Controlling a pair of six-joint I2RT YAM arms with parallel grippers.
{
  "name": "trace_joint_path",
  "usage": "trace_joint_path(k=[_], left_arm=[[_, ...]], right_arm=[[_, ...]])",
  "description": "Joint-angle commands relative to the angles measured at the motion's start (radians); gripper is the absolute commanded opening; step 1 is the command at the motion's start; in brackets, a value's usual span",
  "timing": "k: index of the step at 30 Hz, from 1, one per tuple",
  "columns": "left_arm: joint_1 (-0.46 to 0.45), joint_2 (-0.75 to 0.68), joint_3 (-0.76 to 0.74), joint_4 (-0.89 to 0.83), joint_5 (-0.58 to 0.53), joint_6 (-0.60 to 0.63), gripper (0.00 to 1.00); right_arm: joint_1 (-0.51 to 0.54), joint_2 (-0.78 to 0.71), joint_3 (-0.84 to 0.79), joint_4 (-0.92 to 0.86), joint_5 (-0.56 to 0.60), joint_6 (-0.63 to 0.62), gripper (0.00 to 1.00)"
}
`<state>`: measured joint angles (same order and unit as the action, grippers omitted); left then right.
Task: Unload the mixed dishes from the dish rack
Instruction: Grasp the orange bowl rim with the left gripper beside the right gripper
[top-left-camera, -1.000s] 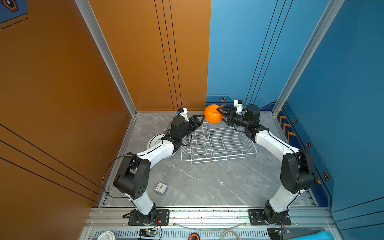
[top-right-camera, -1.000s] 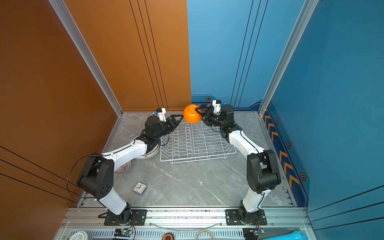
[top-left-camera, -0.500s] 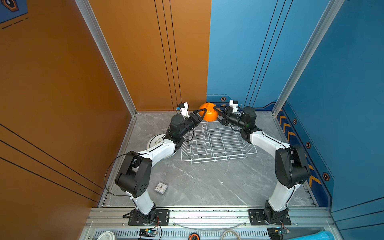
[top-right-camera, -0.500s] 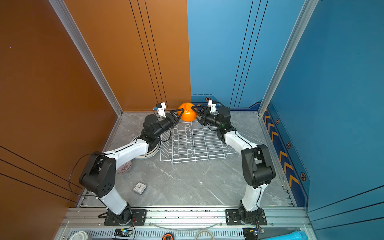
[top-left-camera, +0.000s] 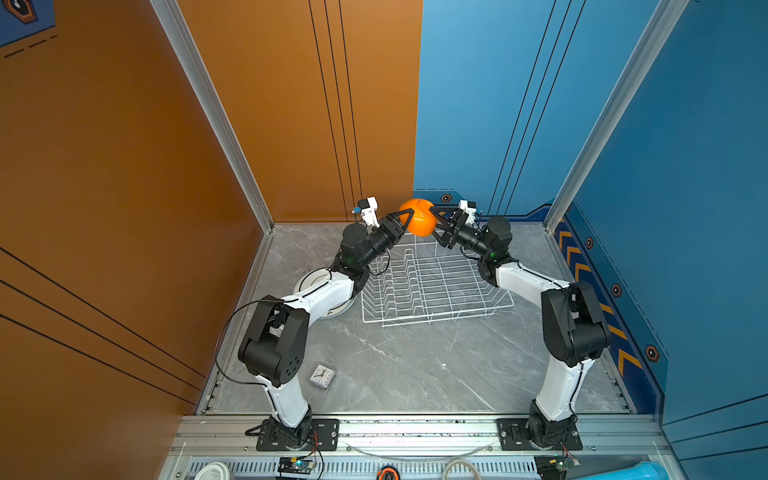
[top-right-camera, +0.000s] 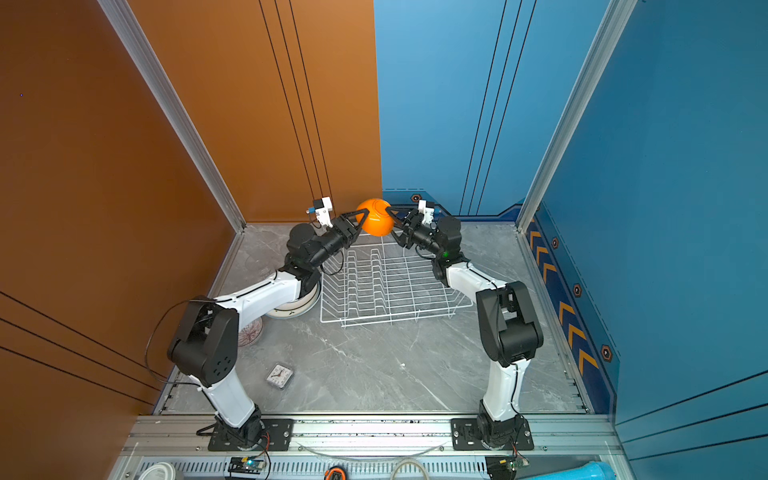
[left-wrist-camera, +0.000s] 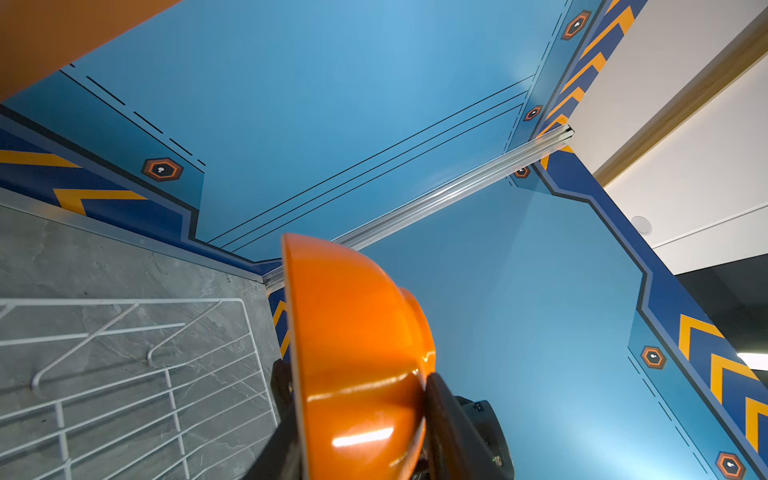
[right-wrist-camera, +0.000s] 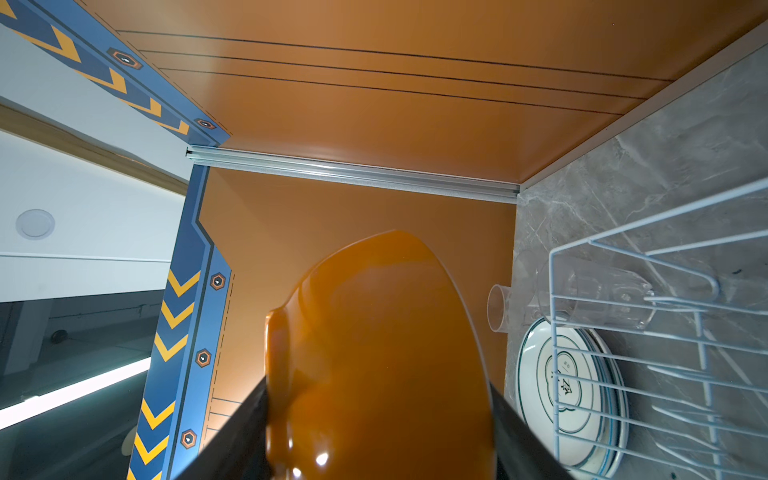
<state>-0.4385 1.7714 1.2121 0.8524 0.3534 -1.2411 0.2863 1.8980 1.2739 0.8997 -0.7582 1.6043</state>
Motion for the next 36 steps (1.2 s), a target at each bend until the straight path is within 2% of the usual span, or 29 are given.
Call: trace_joint_path(k=[1,4,8,11,14,18,22,36], left_arm=[[-0.028,0.028,0.033,0.031,0.063,0.019,0.0],[-0.032,0.028,0.031,0.03,0.059,0.026,0.0],[-0.041,0.025,0.036,0.029,0.059,0.039,0.0],[-0.048,0.026,0.036,0.029,0.054,0.041,0.0],[-0.054,0.027,0.035,0.029,0.049,0.044,0.0],[-0.058,0.028,0.027,0.028,0.039,0.045,0.0],[-0.063,0.028,0.021,0.029,0.034,0.044,0.0],[-0.067,0.029,0.023,0.017,0.031,0.049,0.0]], right_arm=[[0.032,0.005,-0.012,0.099,-0.066,0.009,0.45],[0.031,0.011,-0.017,0.122,-0.059,0.027,0.51],[0.031,0.024,-0.027,0.173,-0.044,0.062,0.52],[0.035,0.036,-0.024,0.2,-0.041,0.08,0.59],[0.039,0.038,-0.023,0.217,-0.041,0.086,0.6],[0.041,0.029,-0.025,0.22,-0.046,0.075,0.77],[0.043,0.011,-0.033,0.174,-0.047,0.03,0.83],[0.047,0.007,-0.033,0.145,-0.047,0.007,0.8]])
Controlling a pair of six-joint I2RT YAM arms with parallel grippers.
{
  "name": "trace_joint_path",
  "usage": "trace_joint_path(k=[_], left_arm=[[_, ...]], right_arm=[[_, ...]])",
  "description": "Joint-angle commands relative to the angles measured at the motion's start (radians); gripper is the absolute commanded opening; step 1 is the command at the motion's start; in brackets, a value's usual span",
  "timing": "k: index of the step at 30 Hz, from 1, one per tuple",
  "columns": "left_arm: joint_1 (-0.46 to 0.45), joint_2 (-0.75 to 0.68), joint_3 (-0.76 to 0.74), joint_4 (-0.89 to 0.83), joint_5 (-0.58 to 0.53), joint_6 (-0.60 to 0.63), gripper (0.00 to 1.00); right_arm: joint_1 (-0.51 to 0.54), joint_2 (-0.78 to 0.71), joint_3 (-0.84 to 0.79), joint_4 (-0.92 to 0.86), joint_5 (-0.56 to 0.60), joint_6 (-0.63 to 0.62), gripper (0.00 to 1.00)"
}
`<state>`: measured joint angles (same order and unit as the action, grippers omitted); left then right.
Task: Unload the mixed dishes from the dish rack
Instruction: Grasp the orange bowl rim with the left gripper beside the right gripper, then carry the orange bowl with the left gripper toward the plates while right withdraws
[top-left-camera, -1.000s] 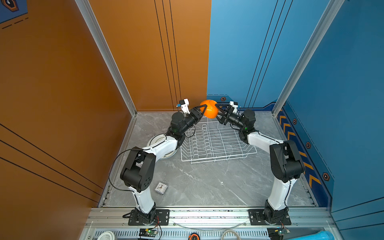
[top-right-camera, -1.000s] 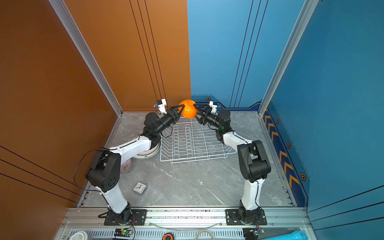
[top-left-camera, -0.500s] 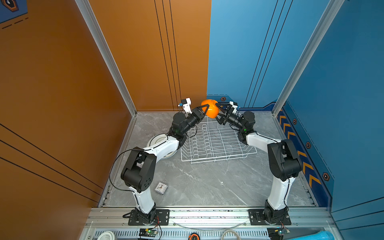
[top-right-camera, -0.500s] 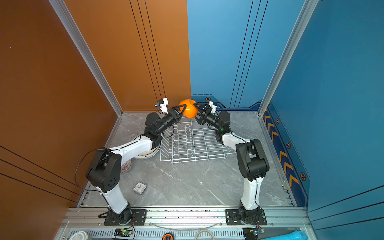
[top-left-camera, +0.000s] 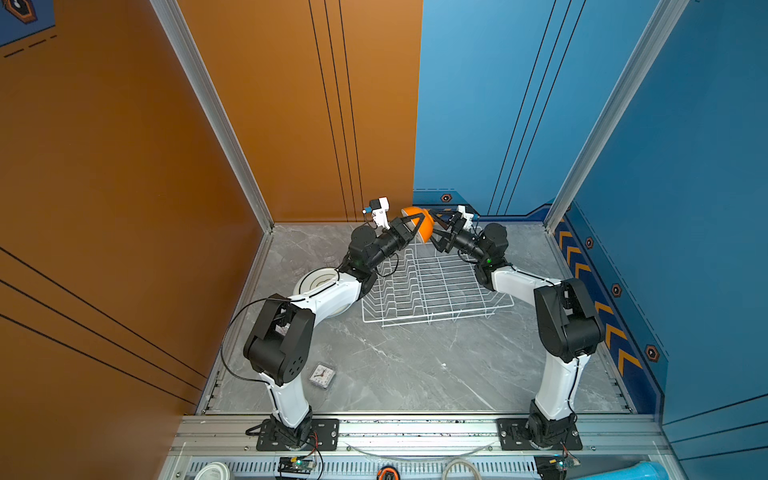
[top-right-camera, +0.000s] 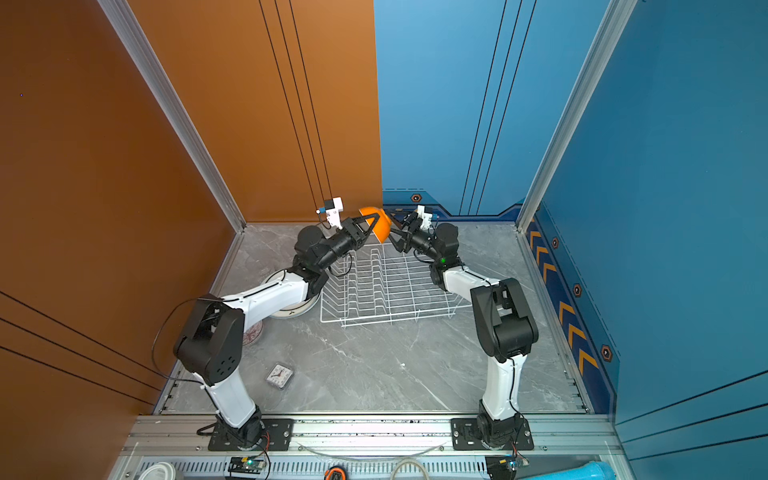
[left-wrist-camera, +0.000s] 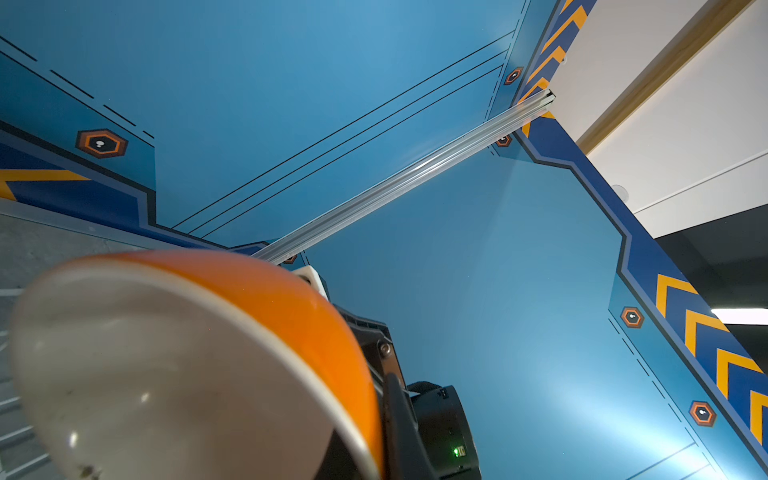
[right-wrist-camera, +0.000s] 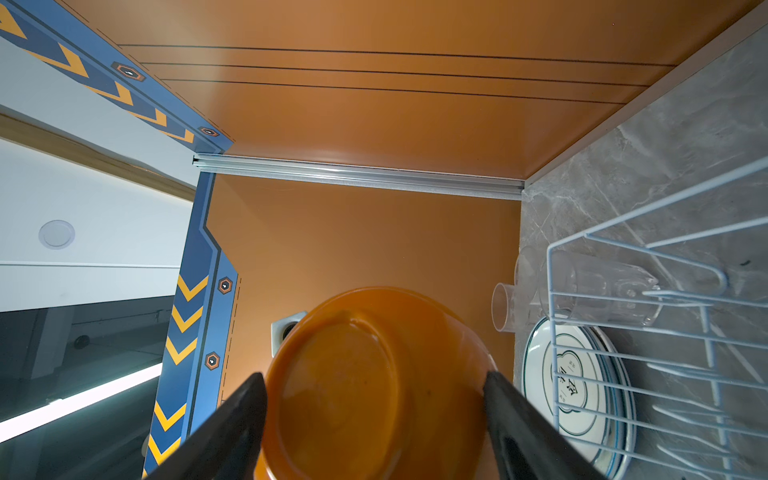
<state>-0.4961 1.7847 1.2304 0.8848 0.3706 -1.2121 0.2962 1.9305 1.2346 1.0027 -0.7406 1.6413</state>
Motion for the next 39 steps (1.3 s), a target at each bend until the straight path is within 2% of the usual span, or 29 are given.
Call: trace_joint_path(k=[1,12,17,23,26,31,36,39], left_arm=[[-0.01,0.015,0.004,-0.016,0.014,0.02,0.0],[-0.008,0.005,0.002,-0.038,0.016,0.028,0.0],[-0.005,-0.081,-0.021,-0.213,-0.023,0.154,0.0],[-0.007,-0.178,-0.013,-0.461,-0.095,0.311,0.0],[-0.006,-0.218,-0.007,-0.58,-0.136,0.373,0.0],[-0.006,-0.292,0.024,-0.808,-0.22,0.493,0.0],[-0.006,-0.364,0.098,-1.108,-0.314,0.622,0.0],[-0.002,-0.42,0.129,-1.28,-0.405,0.682,0.0]], right_arm=[[0.037,-0.025,0.008,0.04,-0.063,-0.029,0.8],[0.031,-0.031,-0.003,0.038,-0.054,-0.037,0.8],[0.028,-0.075,-0.017,-0.108,-0.048,-0.164,0.83],[0.016,-0.104,-0.045,-0.17,-0.028,-0.223,0.88],[0.01,-0.144,-0.062,-0.288,-0.005,-0.32,0.89],[0.008,-0.226,-0.061,-0.571,0.069,-0.551,0.9],[0.008,-0.302,-0.045,-0.844,0.176,-0.768,0.9],[0.008,-0.344,-0.05,-0.944,0.223,-0.855,0.9]])
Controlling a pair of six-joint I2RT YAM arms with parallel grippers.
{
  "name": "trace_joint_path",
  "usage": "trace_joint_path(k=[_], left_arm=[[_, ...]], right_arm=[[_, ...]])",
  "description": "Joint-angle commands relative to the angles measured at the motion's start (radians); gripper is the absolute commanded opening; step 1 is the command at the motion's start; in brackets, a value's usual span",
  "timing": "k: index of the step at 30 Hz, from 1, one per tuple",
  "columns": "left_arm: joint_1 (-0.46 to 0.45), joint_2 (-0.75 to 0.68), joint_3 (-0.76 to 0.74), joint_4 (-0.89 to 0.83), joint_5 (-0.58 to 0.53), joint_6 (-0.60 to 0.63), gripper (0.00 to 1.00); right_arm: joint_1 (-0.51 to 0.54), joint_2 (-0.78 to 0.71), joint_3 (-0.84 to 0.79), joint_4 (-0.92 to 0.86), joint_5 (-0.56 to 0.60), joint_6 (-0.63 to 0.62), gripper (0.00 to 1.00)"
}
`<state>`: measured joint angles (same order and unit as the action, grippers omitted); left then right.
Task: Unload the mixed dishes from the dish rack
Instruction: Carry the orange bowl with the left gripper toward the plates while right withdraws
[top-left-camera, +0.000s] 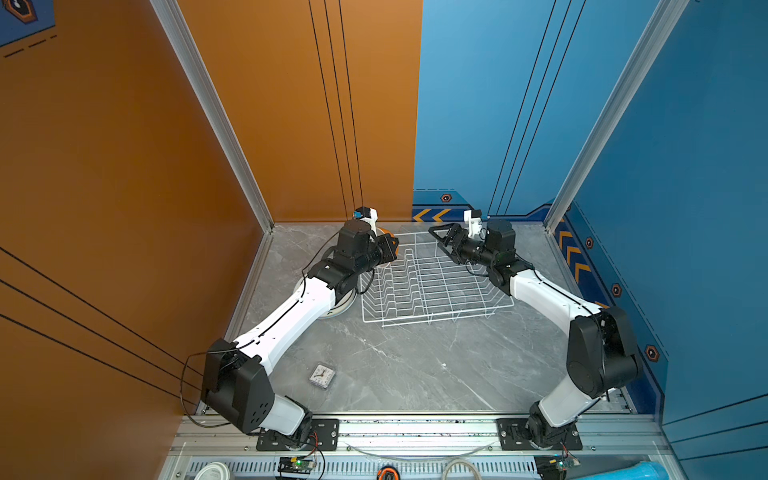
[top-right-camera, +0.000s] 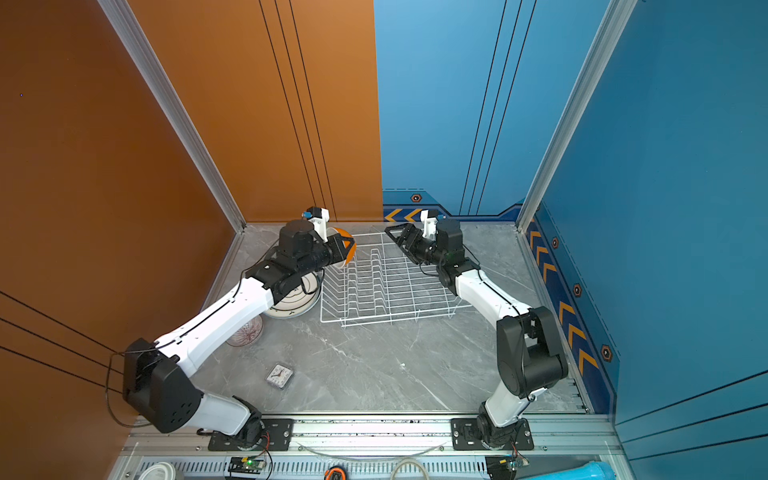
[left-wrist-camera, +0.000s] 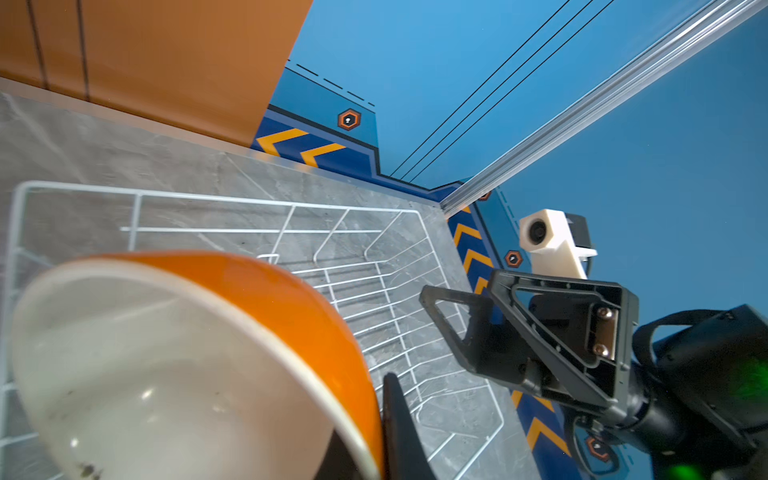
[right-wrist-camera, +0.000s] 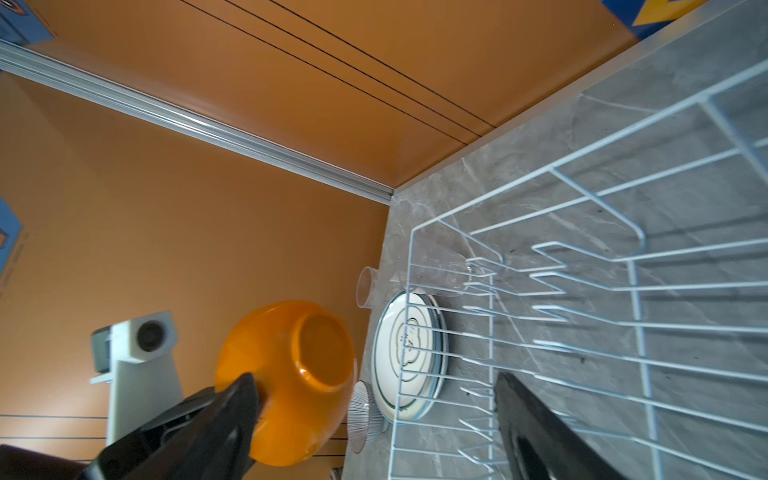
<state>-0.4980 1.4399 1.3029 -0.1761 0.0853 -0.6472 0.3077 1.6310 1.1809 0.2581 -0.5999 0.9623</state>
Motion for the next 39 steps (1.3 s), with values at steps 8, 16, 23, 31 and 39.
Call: trace_joint_path(k=[8,16,23,31,39], left_arm=[[0.118,-0.218,0.037,-0.602,-0.244,0.154,0.0],[0.358,-0.327,-0.137,-0.721,-0.229,0.163,0.0],[0.441,-0.259,-0.211,-0.726,-0.213,0.191,0.0],[0.511,-0.105,-0.238,-0.726,-0.255,0.244,0.0],[0.547,-0.013,-0.214,-0.725,-0.274,0.272,0.0]], right_arm=[[-0.011,-0.148,-0.072,-0.309,0.174,-0.282,0.91],[-0.044,-0.295,-0.209,-0.345,0.254,-0.315,0.91],[-0.079,-0.401,-0.291,-0.418,0.299,-0.374,0.92],[-0.144,-0.506,-0.337,-0.515,0.399,-0.437,0.93],[-0.21,-0.478,-0.319,-0.622,0.463,-0.499,0.94]])
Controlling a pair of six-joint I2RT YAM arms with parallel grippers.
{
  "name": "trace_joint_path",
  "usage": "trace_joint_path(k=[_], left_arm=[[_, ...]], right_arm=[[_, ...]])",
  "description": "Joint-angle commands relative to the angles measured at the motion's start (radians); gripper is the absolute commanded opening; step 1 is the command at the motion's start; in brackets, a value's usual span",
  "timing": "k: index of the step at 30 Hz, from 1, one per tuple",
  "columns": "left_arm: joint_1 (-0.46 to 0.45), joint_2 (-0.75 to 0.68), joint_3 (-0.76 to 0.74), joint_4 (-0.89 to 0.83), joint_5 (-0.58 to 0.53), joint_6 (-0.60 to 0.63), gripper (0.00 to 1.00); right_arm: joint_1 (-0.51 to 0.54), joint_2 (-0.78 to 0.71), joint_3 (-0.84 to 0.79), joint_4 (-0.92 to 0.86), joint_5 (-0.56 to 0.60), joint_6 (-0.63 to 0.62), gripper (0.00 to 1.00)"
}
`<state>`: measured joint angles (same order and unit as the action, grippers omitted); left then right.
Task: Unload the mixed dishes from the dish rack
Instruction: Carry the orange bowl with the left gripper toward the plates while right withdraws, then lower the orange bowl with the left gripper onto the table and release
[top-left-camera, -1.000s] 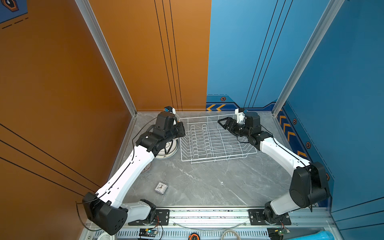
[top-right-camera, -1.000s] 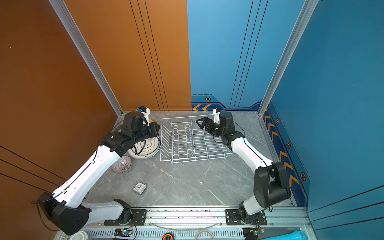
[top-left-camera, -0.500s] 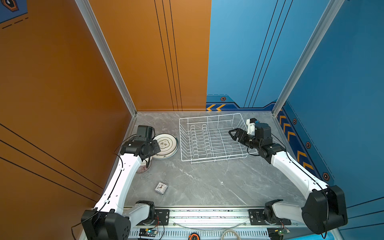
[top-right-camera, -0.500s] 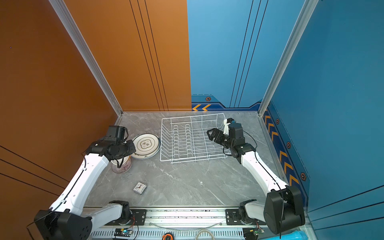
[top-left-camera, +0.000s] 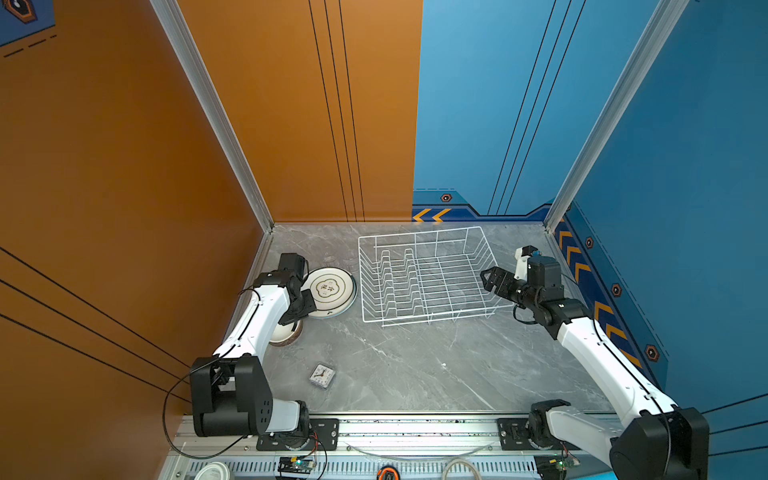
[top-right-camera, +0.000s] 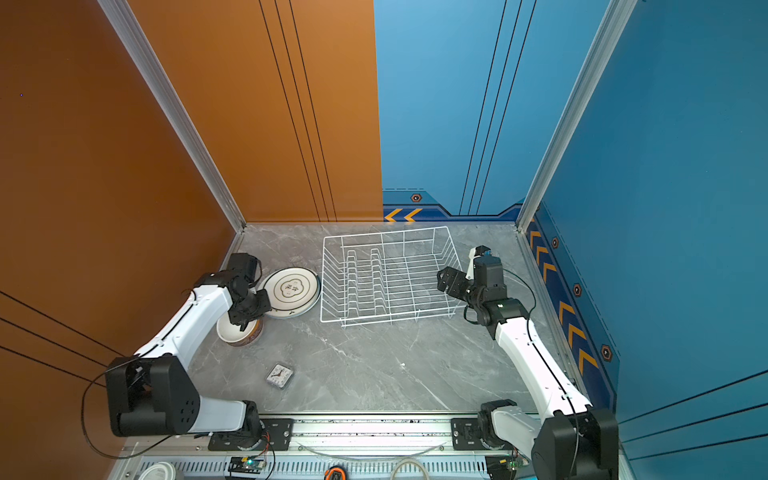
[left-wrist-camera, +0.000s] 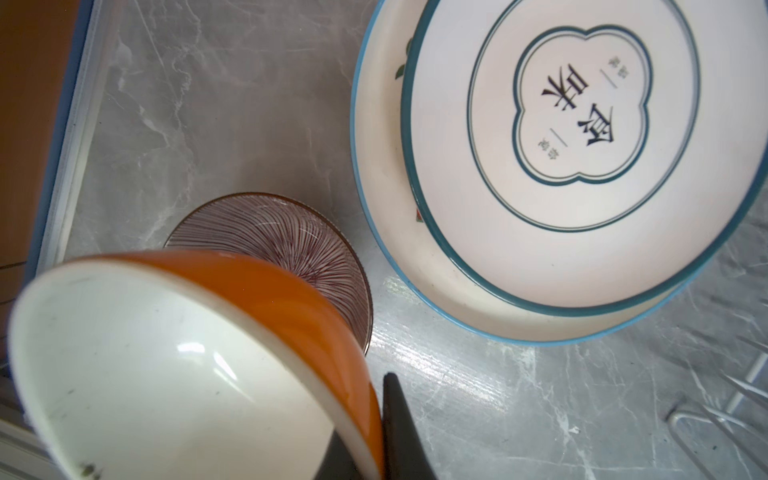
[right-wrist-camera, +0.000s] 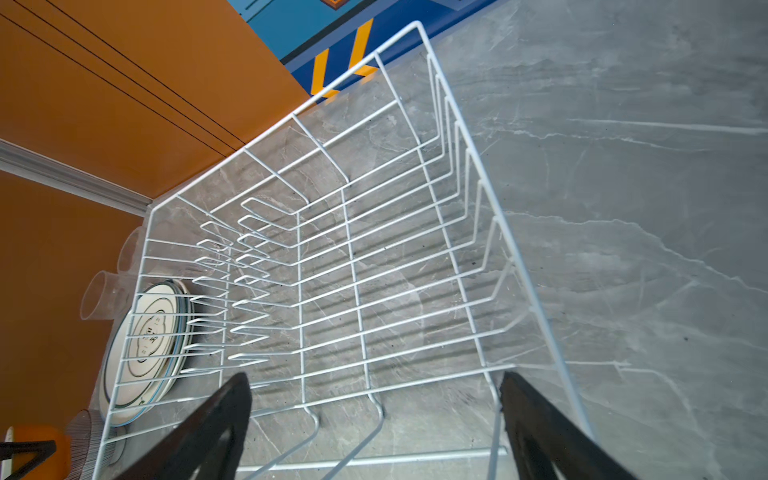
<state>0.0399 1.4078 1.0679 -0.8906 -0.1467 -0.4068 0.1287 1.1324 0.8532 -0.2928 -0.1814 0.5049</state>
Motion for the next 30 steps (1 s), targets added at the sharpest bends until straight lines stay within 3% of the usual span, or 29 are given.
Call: trace_joint_path(k=[1,6,13,18,28,30], left_arm=[[0.011,0.029,0.025,-0.01,-0.043,0.034,0.0],[0.014,0.083,0.041,-0.009,-0.03,0.043,0.0],[0.014,0.087,0.05,-0.009,-0.017,0.049,0.25],[0.014,0.052,0.045,-0.009,-0.013,0.053,0.35],[-0.024,-0.021,0.072,-0.007,0.006,0.039,0.89],[-0.034,-0.027,0.081,-0.007,0.01,0.036,0.95]], right_arm=[[-0.049,0.036,0.011,-0.073,0.029,-0.039,0.94],[-0.073,0.093,0.027,-0.066,0.003,-0.03,0.95],[-0.074,0.154,0.037,-0.026,-0.039,-0.022,0.95],[-0.069,0.184,0.027,-0.011,-0.064,-0.026,0.95],[-0.029,0.199,-0.025,0.043,-0.172,0.006,0.95],[-0.005,0.196,-0.029,0.041,-0.178,0.006,0.95]])
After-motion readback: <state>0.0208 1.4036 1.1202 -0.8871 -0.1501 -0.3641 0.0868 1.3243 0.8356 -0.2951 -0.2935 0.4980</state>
